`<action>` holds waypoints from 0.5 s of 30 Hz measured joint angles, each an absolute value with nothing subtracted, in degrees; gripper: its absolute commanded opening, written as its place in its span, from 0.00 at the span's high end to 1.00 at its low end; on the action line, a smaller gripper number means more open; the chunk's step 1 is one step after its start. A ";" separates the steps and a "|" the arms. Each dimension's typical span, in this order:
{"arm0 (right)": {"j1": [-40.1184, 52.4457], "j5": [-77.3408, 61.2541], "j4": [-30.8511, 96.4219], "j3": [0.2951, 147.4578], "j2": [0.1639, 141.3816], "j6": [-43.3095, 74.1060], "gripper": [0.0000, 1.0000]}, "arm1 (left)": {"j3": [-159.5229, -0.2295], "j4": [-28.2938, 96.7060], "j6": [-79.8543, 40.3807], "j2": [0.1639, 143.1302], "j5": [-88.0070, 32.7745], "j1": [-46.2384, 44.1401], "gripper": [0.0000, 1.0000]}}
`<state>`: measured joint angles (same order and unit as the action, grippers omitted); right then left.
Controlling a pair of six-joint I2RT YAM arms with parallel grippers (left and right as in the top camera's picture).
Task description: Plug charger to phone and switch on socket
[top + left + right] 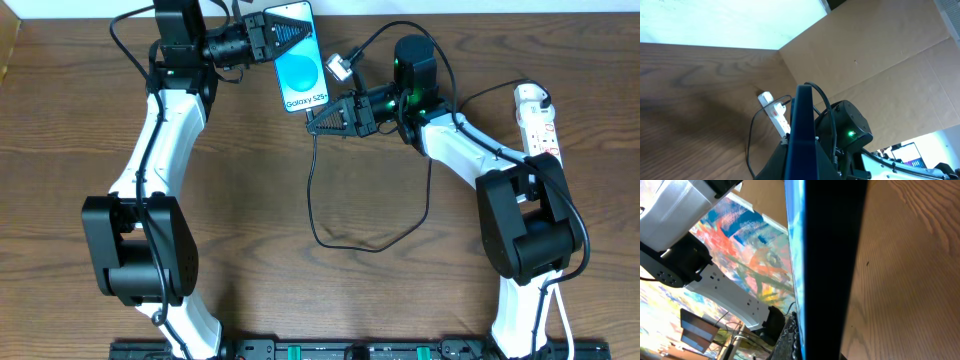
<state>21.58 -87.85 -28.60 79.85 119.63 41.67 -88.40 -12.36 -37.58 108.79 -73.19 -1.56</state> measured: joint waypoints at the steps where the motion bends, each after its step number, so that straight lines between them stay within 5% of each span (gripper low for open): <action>1: 21.58 -87.85 -28.60 79.85 119.61 41.67 0.99 | -88.40 -12.36 -37.58 108.79 -73.19 -1.56 0.93; 15: 21.61 -87.68 -33.34 79.79 119.63 44.86 0.99 | -88.42 -12.75 -37.08 108.79 -73.17 -1.93 0.92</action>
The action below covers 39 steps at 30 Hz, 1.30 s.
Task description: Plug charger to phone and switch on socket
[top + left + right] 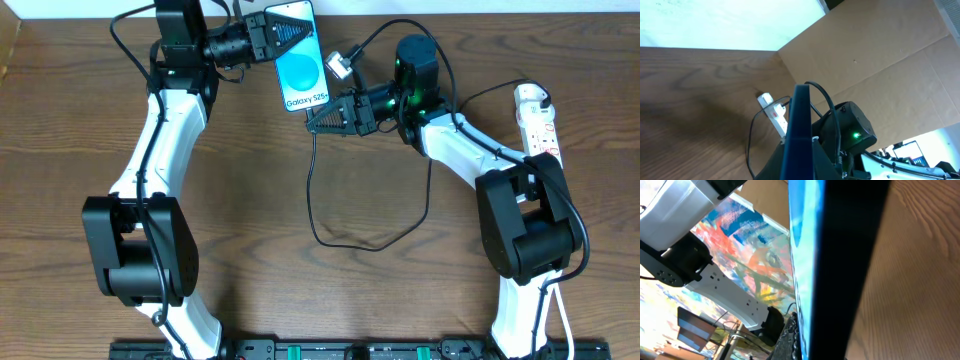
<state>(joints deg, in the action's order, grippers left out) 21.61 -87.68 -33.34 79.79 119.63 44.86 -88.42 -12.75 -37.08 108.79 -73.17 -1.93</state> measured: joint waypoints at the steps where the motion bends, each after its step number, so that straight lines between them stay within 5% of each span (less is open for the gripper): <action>1: 21.61 -87.70 -33.98 79.75 119.63 45.43 0.99 | -88.42 -12.86 -37.06 108.79 -73.17 -1.93 0.93; 6: 21.61 -87.77 -34.39 79.70 119.63 46.28 0.97 | -88.42 -12.91 -37.06 108.79 -73.19 -1.93 0.93; 9: 21.61 -87.77 -34.57 79.70 119.63 46.26 0.61 | -88.42 -12.91 -37.04 108.79 -73.17 -1.93 0.93; 11: 21.52 -86.52 -35.14 79.72 119.63 46.52 0.08 | -88.40 -12.32 -36.75 108.79 -74.04 -2.00 0.92; 12: 21.43 -86.26 -35.24 79.75 119.63 46.78 0.01 | -88.40 -12.08 -36.47 108.79 -74.54 -2.15 0.93; 30: 14.98 -78.54 -34.37 79.75 119.63 47.48 0.01 | -88.40 -6.70 -35.77 108.79 -76.18 1.19 0.92; 39: 9.87 -63.64 -8.40 80.18 119.63 45.95 0.04 | -88.40 -5.80 -35.75 108.79 -76.12 2.59 0.93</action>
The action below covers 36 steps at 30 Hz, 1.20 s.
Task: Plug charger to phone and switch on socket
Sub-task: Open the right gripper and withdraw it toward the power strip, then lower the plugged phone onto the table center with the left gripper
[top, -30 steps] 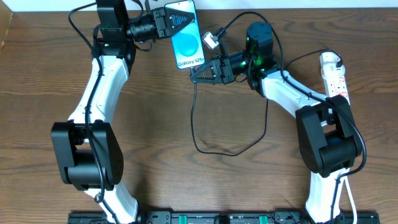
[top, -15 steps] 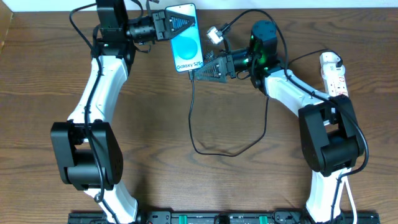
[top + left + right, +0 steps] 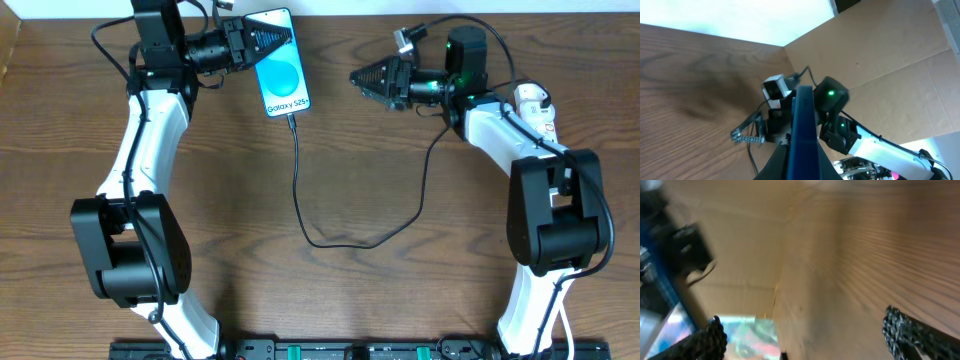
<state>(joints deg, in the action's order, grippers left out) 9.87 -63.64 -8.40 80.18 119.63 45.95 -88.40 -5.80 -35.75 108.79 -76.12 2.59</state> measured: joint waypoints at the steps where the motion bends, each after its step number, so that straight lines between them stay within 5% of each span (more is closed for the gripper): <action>1: 9.80 -62.43 -5.82 80.18 119.63 45.41 0.05 | -88.40 -5.72 -35.75 108.79 -76.14 2.57 0.93; 4: 9.15 -56.25 5.93 80.09 119.63 42.46 0.11 | -88.40 -5.72 -35.77 108.79 -76.12 2.55 0.92; 12: 7.40 -31.94 25.78 79.99 117.40 35.86 0.01 | -88.40 4.01 -34.02 108.79 -70.83 2.57 0.93; 23: 7.35 -5.21 29.41 80.20 102.85 31.83 0.01 | -88.40 20.95 -23.73 109.25 -55.51 -0.82 0.93; 36: 7.35 -1.61 30.17 80.18 103.18 31.31 0.01 | -88.40 21.61 -21.15 123.15 -50.09 -6.79 0.93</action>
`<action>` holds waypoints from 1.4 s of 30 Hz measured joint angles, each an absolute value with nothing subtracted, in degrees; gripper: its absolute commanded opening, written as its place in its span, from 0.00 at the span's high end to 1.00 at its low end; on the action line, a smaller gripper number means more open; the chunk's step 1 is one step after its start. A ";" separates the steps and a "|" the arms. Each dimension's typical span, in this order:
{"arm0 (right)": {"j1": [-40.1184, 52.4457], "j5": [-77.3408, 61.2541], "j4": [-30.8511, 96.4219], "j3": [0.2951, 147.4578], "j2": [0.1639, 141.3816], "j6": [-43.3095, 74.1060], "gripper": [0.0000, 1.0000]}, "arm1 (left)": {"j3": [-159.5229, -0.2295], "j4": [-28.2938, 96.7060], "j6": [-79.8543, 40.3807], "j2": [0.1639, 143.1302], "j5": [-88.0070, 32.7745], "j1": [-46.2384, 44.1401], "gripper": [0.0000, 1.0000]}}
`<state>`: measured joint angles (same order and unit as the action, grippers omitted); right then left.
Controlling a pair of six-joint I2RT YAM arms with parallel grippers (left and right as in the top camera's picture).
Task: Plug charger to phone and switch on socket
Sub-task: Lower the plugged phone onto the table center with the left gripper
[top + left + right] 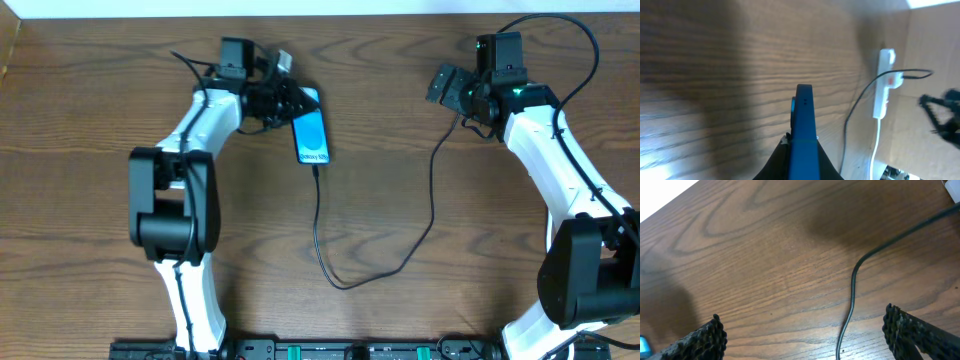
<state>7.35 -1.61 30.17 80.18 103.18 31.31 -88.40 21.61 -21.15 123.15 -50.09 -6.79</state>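
Observation:
The blue-screened phone [311, 135] sits low over the table at the back, screen up, with my left gripper [295, 105] shut on its top end. In the left wrist view it is a blue edge [804, 125] between my fingers. A black charger cable [322, 230] is plugged into its lower end, loops forward and runs back right. My right gripper [440, 86] is open and empty above that cable [850, 305], far from the phone. The white power strip [883, 85] with the cable's plug in it shows only in the left wrist view.
The strip's white cord [875, 145] runs off along the table's right side. My right arm [545, 170] lies over the back right of the wooden table [100, 250], where it hides the strip from overhead.
The left gripper has brought the phone from high at the back left to lower, nearer the middle. The open right gripper has moved right, away from the phone.
At first my left gripper held the phone up and the right gripper was at its lower end, where the cable starts. Later the right gripper was open and apart, with the cable hanging from the phone. Now the phone is low and the right gripper farther right.

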 measured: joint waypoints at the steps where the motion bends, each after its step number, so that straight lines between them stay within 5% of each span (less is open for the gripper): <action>1: 7.35 -1.54 30.11 80.18 103.18 31.29 0.01 | -88.40 21.47 -21.17 123.85 -49.98 -7.40 0.93; 23: 7.35 -1.48 29.58 80.18 103.18 31.14 0.01 | -88.38 8.45 -39.24 129.78 -45.87 -18.81 0.92; 42: 7.35 -1.45 29.54 80.18 103.18 31.14 0.01 | -88.42 8.10 -40.95 132.92 -46.00 -19.35 0.92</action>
